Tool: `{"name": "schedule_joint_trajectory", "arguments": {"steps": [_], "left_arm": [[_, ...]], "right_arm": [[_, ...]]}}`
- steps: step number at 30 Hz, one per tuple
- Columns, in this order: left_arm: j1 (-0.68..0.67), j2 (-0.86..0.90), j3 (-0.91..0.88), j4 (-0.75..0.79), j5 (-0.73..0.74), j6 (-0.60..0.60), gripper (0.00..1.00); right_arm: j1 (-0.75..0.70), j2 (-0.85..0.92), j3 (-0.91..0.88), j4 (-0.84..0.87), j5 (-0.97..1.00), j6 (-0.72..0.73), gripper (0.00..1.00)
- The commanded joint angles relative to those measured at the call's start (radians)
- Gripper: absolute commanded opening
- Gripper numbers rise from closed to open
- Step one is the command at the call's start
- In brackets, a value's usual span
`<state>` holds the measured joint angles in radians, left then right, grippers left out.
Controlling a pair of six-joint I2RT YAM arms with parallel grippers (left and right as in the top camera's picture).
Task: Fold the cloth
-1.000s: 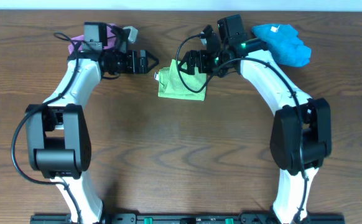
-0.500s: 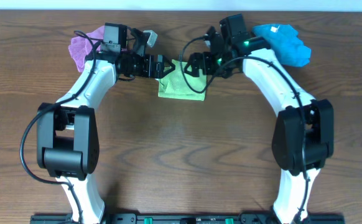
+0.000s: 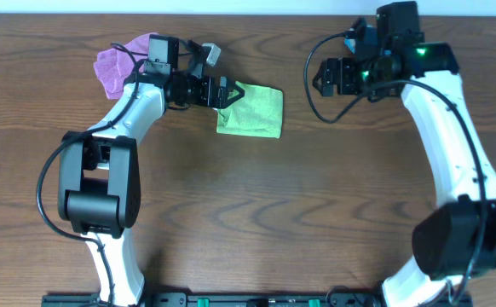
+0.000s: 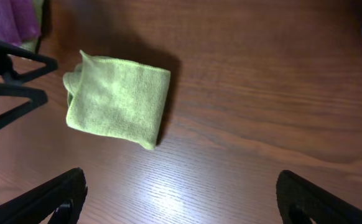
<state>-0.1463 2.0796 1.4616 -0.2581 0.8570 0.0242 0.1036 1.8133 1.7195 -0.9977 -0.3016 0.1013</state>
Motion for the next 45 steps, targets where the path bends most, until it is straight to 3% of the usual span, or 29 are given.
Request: {"name": "schedule_joint_trajectory", "arguments": {"steps": [1, 8, 14, 22, 29, 35, 40, 45], "left_arm": [[-0.012, 0.015, 0.018, -0.002, -0.019, 0.022, 0.95], [-0.026, 0.015, 0.018, -0.08, -0.17, 0.05, 0.95], [0.005, 0.015, 0.018, -0.153, -0.206, 0.06, 0.95], [0.016, 0.015, 0.018, -0.232, -0.174, 0.063, 0.95], [0.039, 0.007, 0.018, -0.272, 0.001, 0.055, 0.95], [0.035, -0.076, 0.018, -0.313, -0.05, 0.079, 0.95], [0.042, -0.118, -0.002, -0.373, -0.081, 0.14, 0.95], [0.057, -0.118, -0.117, -0.269, -0.052, 0.132, 0.95]], "right_arm": [[-0.008, -0.056, -0.016, -0.006, 0.055, -0.051, 0.97], [-0.05, -0.142, -0.114, -0.015, 0.077, -0.059, 0.98], [-0.116, -0.242, -0.261, -0.01, 0.077, -0.079, 0.98], [-0.215, -0.465, -0.407, 0.014, 0.074, -0.118, 0.99], [-0.216, -0.757, -0.631, 0.081, 0.076, -0.085, 0.98], [-0.233, -1.017, -0.896, 0.19, 0.061, -0.006, 0.99], [-0.241, -1.041, -0.974, 0.218, 0.013, 0.003, 0.99], [-0.241, -1.03, -0.974, 0.217, -0.018, 0.003, 0.99]]}}
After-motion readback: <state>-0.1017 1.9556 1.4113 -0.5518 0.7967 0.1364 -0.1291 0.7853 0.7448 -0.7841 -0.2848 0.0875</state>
